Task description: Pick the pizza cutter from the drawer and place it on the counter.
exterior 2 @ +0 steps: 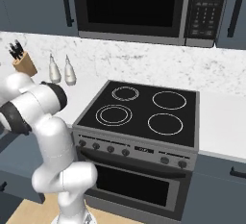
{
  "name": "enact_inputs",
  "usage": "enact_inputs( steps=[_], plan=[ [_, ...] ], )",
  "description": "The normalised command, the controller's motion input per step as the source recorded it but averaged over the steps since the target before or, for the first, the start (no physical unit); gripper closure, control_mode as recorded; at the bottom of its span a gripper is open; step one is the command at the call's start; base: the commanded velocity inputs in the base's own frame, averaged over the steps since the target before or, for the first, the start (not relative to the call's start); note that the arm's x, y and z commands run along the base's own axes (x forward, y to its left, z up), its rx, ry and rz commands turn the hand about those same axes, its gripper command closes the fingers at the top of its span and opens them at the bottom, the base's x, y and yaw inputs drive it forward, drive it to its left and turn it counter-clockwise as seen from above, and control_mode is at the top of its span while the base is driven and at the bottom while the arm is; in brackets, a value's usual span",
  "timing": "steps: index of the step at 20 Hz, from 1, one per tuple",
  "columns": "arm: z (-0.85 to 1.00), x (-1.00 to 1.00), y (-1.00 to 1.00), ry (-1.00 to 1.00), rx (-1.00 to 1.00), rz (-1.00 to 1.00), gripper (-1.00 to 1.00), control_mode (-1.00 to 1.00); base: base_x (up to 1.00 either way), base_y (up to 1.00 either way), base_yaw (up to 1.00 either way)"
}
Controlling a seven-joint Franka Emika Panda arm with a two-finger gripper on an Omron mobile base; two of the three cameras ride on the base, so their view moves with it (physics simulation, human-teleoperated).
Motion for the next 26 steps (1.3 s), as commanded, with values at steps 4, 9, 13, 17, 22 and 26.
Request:
enact_inputs(
  steps=[4, 9, 13, 17, 22, 26],
  plan=[
    [0.53, 1.0, 0.4, -0.01, 0.0, 0.0, 1.0, -1.0, 0.0, 0.0, 0.0],
    [0.01, 1.0, 0.55, -0.02, -0.07, 0.0, 1.0, -1.0, 0.0, 0.0, 0.0],
    [-0.11, 1.0, 0.26, -0.14, -0.13, 0.0, 1.0, -1.0, 0.0, 0.0, 0.0],
    [-0.14, 0.97, 0.25, -0.07, -0.13, 0.0, 1.0, -1.0, 0.0, 0.0, 0.0],
    [-0.65, 0.58, 0.19, 0.02, -0.31, 0.0, -1.0, -1.0, 0.0, 0.0, 0.0],
    [0.08, 0.3, -0.12, -0.01, -0.1, 0.0, -1.0, -1.0, 0.0, 0.0, 0.0]
  ],
)
